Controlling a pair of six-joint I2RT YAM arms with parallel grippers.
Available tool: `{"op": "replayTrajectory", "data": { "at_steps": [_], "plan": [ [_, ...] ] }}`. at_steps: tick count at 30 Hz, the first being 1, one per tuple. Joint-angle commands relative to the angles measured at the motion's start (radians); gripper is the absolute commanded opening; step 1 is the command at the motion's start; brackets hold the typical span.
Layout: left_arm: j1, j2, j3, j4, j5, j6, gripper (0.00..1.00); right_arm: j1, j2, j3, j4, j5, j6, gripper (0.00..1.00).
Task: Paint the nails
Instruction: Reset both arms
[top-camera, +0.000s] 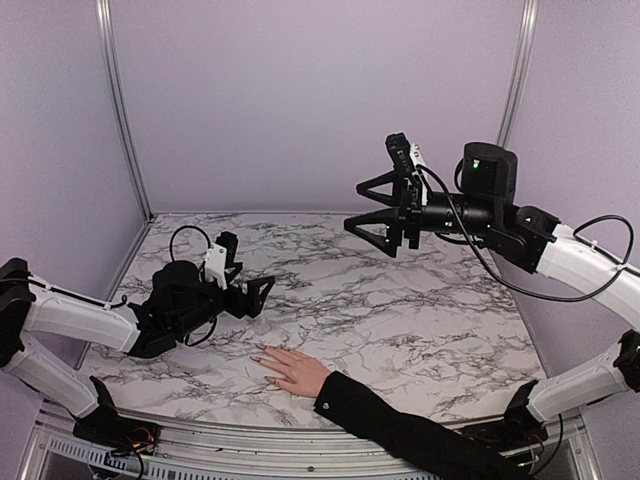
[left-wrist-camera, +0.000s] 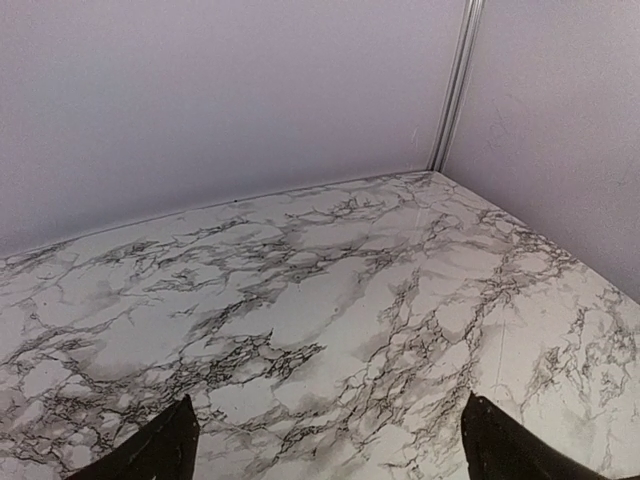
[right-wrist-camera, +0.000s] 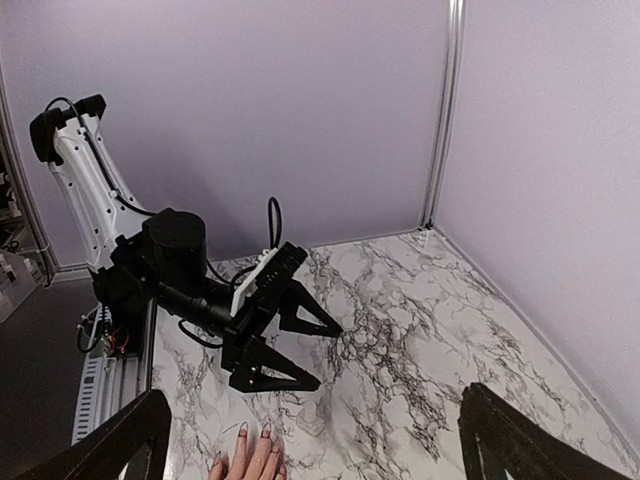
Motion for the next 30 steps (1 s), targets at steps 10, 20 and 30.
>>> {"op": "replayTrajectory", "data": {
  "at_steps": [10,20,30],
  "plan": [
    [0.150,-0.063,0.623,-0.929,0.101,-0.135,0.99,-0.151,0.062,0.138,-0.118,0.152,0.228,0.99],
    [0.355,0.044,0.759,-1.026,0.363,-0.329,0.99,-0.377,0.040,-0.007,-0.135,0.202,0.362,0.98],
    [0.406,0.066,0.605,-1.030,0.313,-0.358,0.99,-0.549,-0.007,-0.263,-0.017,0.191,0.385,0.98]
  ]
}}
